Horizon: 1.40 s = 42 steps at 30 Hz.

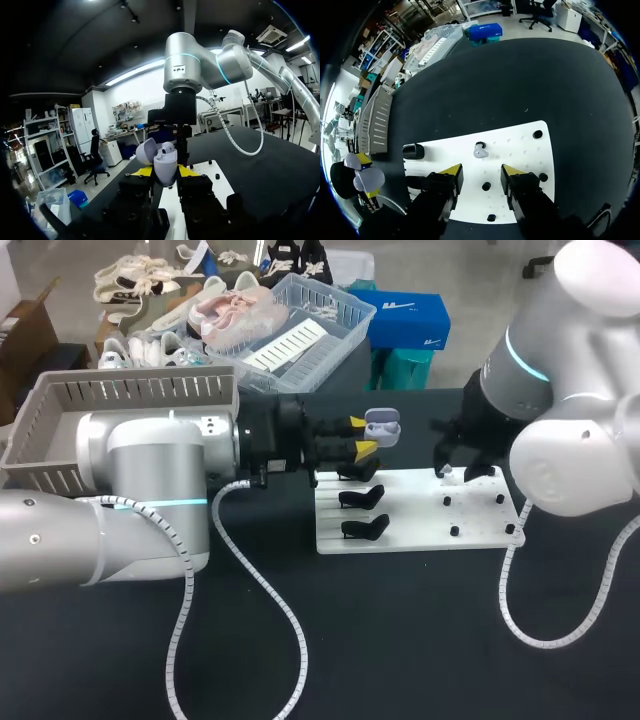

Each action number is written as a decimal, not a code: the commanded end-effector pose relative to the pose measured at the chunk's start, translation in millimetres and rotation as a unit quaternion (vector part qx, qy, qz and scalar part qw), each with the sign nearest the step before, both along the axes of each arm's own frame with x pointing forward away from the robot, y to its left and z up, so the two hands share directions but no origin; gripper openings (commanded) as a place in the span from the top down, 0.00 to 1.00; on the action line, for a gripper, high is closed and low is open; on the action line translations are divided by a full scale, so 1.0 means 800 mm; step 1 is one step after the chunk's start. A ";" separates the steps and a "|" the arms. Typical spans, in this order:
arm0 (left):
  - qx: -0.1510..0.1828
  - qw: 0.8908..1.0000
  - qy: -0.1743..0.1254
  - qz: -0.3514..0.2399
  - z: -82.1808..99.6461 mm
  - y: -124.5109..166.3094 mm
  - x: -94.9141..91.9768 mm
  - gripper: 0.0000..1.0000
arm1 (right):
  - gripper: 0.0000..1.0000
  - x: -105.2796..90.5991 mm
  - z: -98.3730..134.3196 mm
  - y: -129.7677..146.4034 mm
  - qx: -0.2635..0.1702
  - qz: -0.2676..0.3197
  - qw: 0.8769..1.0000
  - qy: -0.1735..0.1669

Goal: Pick up each earbud case from the left stands, insert the matching earbuds, close the lid, and place the case in the box.

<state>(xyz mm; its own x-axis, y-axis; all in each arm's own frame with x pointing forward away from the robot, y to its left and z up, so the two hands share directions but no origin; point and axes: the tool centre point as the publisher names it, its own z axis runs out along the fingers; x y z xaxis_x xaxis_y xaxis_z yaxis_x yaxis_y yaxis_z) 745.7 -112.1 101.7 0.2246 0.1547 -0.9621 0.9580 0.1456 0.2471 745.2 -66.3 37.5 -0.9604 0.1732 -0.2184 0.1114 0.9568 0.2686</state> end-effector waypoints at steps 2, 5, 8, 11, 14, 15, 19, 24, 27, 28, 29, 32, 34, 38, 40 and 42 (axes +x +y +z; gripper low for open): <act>0.000 1.000 -0.002 0.007 0.000 -0.001 -0.004 1.00 | 0.53 0.002 -0.003 0.002 -0.013 -0.013 1.000 0.000; 0.000 1.000 -0.002 0.007 0.000 -0.001 -0.004 1.00 | 0.54 0.004 -0.003 0.002 -0.016 -0.016 1.000 -0.001; 0.000 1.000 -0.002 0.007 0.000 -0.001 -0.004 1.00 | 0.53 0.006 -0.004 0.002 -0.021 -0.020 1.000 -0.001; 0.000 1.000 -0.002 0.007 0.000 -0.001 -0.004 1.00 | 0.52 0.009 -0.006 0.001 -0.015 -0.022 1.000 0.000; 0.000 1.000 -0.002 0.007 0.000 -0.001 -0.004 1.00 | 0.52 0.013 -0.008 0.000 -0.014 -0.024 1.000 0.001; 0.000 1.000 -0.002 0.007 0.000 -0.001 -0.004 1.00 | 0.52 0.014 -0.009 0.001 -0.013 -0.024 1.000 0.001; 0.000 1.000 -0.002 0.007 0.000 -0.001 -0.004 1.00 | 0.54 0.017 -0.013 0.002 -0.014 -0.029 0.999 0.006; 0.000 1.000 -0.002 0.007 0.000 -0.001 -0.004 1.00 | 0.56 0.020 -0.014 0.004 -0.008 -0.032 0.999 0.008; 0.000 1.000 -0.002 0.007 0.000 -0.001 -0.004 1.00 | 0.58 0.021 -0.014 0.005 -0.005 -0.037 0.999 0.008; 0.000 1.000 -0.002 0.007 0.000 -0.001 -0.004 1.00 | 0.58 0.021 -0.014 0.005 -0.005 -0.038 0.999 0.008; 0.000 1.000 -0.002 0.007 0.000 -0.001 -0.004 1.00 | 0.59 0.021 -0.014 0.006 -0.004 -0.039 0.999 0.008; 0.000 1.000 -0.002 0.007 0.000 -0.001 -0.004 1.00 | 0.60 0.022 -0.016 0.007 -0.003 -0.041 0.999 0.008; 0.000 1.000 -0.002 0.007 0.000 -0.001 -0.004 1.00 | 0.62 0.023 -0.016 0.008 -0.003 -0.042 0.999 0.008; 0.000 1.000 -0.002 0.007 0.000 -0.001 -0.004 1.00 | 0.66 0.024 -0.017 0.008 -0.003 -0.043 0.999 0.009; 0.000 1.000 -0.002 0.007 0.000 -0.001 -0.004 1.00 | 0.66 0.025 -0.017 0.008 -0.004 -0.044 0.999 0.009; 0.000 1.000 -0.002 0.007 0.000 -0.001 -0.004 1.00 | 0.67 0.026 -0.017 0.007 -0.004 -0.045 0.999 0.009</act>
<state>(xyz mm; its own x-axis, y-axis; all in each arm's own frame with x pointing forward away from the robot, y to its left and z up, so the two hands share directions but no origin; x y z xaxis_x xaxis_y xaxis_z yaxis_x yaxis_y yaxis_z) 745.6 -112.3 101.5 0.2248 0.1540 -0.9622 0.9575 0.1480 0.2474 765.0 -61.2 24.3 -0.9455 0.2545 -0.2029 0.1985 0.9449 0.2603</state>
